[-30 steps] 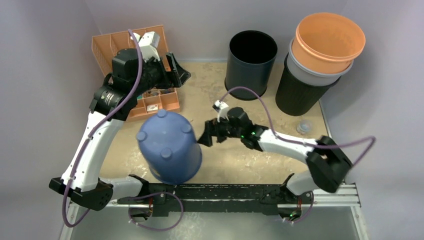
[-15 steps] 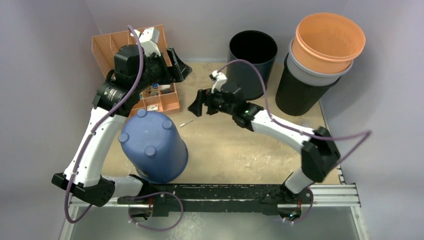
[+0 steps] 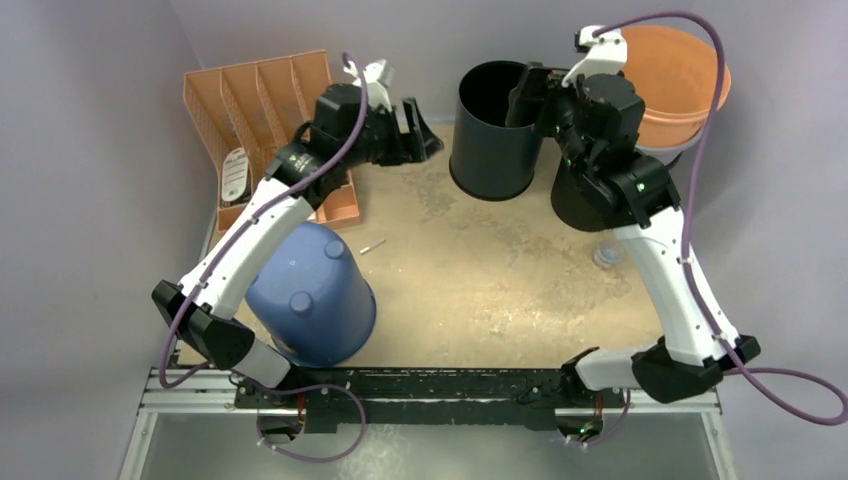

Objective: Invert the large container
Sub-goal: Turn the container upside down at the center of the board.

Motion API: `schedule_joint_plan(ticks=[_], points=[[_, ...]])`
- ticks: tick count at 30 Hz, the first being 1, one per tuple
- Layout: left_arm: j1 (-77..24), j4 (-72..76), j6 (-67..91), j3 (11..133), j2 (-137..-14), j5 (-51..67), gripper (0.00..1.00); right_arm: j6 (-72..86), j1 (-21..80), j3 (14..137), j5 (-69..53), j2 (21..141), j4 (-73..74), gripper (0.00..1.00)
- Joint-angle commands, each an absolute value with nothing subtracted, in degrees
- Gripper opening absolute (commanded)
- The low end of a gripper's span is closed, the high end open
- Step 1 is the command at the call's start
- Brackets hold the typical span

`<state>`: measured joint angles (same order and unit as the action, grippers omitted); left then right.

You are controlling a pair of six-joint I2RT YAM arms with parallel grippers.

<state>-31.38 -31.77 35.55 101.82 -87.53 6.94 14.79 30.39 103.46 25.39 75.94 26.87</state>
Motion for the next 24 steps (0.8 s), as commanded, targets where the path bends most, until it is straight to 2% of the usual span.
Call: schedule_joint_plan(ticks=[1, 7, 11, 17, 24], points=[[-34.1, -29.8, 34.9, 98.8, -84.8, 7.7, 0.75, 9.3, 27.2, 108.7, 23.0, 83.1, 32.7, 1.0], [-38.5, -36.4, 29.6, 86.6, -81.3, 10.7, 0.73, 6.4, 23.7, 117.6, 14.7, 93.1, 33.7, 1.0], [-44.4, -43.5, 20.5, 83.7, -77.7, 7.0, 0.71, 3.7, 21.4, 121.1, 11.1, 98.9, 34.0, 1.0], [-44.9, -51.1, 17.4, 77.3, -77.5, 10.6, 0.72, -1.7, 20.1, 129.4, 5.4, 108.2, 35.3, 1.0], [-43.4, -49.2, 20.1, 72.2, -79.0, 0.7, 0.72, -5.1, 19.6, 136.6, 0.0, 117.5, 36.8, 0.97]])
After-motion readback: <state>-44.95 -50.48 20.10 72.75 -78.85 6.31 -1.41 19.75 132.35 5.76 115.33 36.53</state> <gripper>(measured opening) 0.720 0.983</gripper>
